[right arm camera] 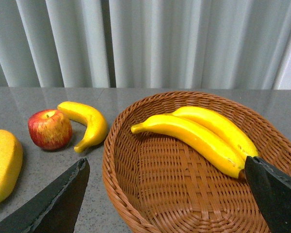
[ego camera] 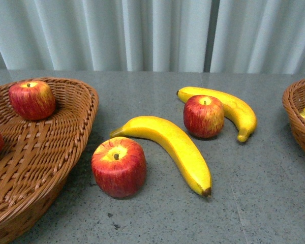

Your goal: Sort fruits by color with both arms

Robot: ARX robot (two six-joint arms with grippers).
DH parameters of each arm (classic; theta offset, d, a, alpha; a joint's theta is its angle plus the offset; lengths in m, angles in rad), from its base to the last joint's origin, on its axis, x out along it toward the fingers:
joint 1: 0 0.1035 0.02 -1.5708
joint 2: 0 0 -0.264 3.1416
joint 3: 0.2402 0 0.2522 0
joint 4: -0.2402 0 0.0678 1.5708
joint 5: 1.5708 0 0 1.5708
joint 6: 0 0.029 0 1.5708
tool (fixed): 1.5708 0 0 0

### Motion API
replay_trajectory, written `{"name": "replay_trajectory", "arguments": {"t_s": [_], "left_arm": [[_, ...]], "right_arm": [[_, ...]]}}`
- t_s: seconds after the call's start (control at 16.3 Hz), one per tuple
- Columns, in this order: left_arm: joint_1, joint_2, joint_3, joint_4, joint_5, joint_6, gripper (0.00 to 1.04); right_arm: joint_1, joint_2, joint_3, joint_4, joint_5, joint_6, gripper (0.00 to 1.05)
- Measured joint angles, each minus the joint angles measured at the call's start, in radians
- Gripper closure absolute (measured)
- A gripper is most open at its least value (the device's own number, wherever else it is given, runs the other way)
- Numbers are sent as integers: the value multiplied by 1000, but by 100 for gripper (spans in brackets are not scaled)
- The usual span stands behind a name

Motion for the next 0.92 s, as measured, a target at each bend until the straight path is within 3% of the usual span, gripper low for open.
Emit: {"name": "replay_trajectory", "arguments": {"t_s": [0.92], "left_arm": [[0,0,0,0,0,0,7]], "right_arm": [[0,0,0,0,0,0,6]]}}
